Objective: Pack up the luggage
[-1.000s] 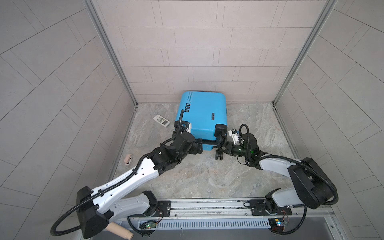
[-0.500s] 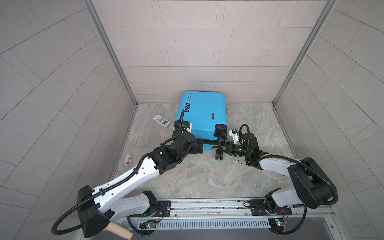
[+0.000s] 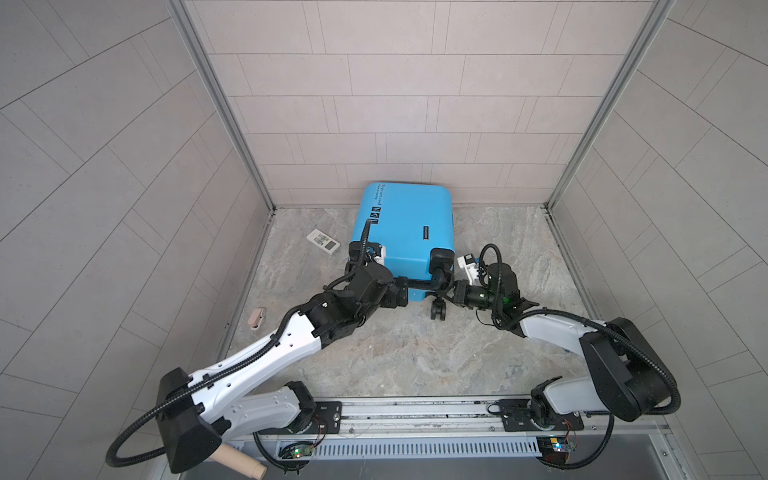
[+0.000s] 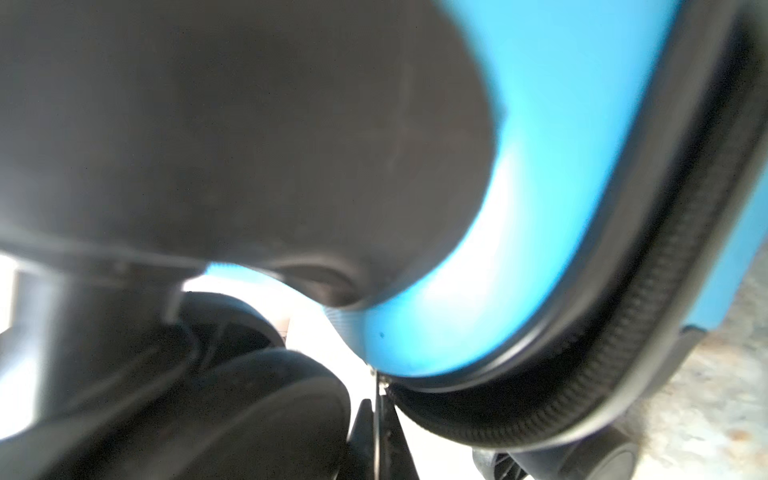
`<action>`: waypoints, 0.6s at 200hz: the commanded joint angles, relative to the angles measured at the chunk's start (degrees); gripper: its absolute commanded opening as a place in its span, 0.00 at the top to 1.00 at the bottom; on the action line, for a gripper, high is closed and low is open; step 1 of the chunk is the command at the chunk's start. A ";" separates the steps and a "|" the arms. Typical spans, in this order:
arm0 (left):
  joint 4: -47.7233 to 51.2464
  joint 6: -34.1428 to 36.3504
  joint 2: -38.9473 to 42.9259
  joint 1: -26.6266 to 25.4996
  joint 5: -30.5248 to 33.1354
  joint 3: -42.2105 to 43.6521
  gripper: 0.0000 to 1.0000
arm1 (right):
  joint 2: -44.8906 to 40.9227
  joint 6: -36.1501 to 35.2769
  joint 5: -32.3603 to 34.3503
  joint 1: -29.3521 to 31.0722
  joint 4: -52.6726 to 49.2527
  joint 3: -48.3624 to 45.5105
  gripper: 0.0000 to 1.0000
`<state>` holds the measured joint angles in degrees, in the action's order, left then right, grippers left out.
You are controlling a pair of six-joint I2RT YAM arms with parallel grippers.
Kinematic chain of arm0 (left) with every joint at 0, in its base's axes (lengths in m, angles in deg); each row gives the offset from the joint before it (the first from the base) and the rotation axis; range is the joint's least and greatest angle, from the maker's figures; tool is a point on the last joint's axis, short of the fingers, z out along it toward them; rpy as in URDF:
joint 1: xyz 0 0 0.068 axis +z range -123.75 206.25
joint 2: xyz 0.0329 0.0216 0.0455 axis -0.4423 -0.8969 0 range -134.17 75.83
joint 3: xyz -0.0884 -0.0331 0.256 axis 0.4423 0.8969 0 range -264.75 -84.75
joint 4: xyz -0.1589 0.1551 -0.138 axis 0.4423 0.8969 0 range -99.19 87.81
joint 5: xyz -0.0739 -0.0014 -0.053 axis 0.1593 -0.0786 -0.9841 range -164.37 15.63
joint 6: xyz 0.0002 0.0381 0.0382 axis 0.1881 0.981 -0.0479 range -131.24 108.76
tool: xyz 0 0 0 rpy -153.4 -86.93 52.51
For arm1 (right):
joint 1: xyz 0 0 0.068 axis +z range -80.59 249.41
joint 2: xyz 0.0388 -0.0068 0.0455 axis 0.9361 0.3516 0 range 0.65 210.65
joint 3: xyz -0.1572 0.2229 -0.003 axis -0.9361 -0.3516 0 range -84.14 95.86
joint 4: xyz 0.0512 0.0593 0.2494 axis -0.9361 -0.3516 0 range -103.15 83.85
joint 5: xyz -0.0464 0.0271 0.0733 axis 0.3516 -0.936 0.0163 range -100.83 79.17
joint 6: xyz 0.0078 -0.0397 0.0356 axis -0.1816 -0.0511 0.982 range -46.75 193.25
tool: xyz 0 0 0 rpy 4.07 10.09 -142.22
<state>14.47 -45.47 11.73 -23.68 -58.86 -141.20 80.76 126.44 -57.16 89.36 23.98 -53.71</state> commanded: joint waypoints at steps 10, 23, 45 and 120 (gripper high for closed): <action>-0.59 -1.61 -1.40 -1.89 0.27 -2.96 0.03 | -0.97 -2.44 1.50 -0.61 -0.89 0.73 1.00; -0.54 -2.16 -2.83 -3.84 0.69 -4.15 0.03 | -0.93 -2.68 1.59 -0.70 -0.99 0.34 1.00; -1.02 -3.47 -6.61 -8.35 1.59 -6.43 0.02 | -0.58 -3.14 2.10 -0.98 -1.35 -0.15 1.00; 1.95 -1.78 -20.23 -14.14 4.37 -16.75 0.00 | 2.22 -2.79 1.79 -2.62 1.04 -0.85 1.00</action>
<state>14.78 -47.42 -6.91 -37.78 -57.37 -154.23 81.64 124.28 -59.32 88.24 24.55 -53.73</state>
